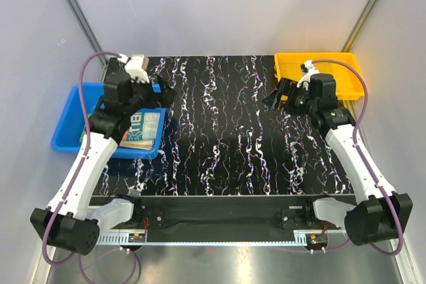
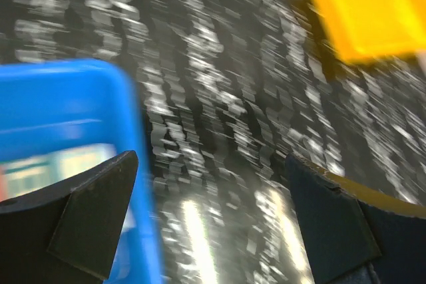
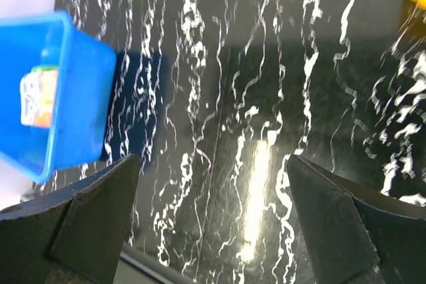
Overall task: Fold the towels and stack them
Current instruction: Neatly place the folded towel into the bin
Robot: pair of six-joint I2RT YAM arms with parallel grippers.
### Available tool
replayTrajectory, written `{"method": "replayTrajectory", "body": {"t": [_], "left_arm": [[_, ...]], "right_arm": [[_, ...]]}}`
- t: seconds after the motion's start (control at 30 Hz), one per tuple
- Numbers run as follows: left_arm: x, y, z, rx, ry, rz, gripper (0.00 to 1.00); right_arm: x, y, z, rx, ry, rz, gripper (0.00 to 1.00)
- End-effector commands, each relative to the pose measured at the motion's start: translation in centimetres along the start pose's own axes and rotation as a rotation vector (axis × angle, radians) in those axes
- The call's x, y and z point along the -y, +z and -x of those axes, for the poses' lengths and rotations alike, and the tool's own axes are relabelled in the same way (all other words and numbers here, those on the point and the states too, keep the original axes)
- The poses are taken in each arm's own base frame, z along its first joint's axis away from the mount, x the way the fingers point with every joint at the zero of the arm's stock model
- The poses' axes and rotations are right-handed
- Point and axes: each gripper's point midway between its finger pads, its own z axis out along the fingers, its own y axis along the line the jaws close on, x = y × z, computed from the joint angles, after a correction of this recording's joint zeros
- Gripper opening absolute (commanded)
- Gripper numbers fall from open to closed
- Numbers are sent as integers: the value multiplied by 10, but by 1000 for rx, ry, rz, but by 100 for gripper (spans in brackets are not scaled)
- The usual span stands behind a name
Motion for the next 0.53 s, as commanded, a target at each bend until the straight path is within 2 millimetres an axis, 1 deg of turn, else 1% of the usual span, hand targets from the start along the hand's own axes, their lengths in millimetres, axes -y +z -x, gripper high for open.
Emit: {"method": "replayTrajectory", "body": {"t": [0.0,0.03,0.07,0.1,0.17,0.2,0.3,0.33,0.37,0.5], "left_arm": [[52,3,-20,-26,-38,-269,99],[59,3,-21,-21,-38,-310,99],[66,2,-29,-47,-35,-363,99],[67,5,-32,-64,-33,-368,99],[66,8,-37,-82,-16,-365,99],[66,10,-37,-90,-14,-363,99],[71,8,-37,-94,-18,-390,99],[73,6,-33,-80,-21,-401,99],[76,4,-33,-75,-18,-413,99],[77,5,-32,-67,-6,-408,99]], "right_arm": [[-4,-12,28,72,-45,-40,100],[-4,-11,27,73,-39,-32,100],[-6,-10,29,84,-35,-21,100],[-10,-9,35,109,-24,-7,100],[-12,-10,37,126,-10,7,100],[-17,-11,42,152,-6,26,100],[-19,-19,49,204,-31,31,100],[-16,-19,46,206,-39,26,100],[-17,-25,49,231,-53,24,99],[-9,-30,54,269,-59,-30,100]]}}
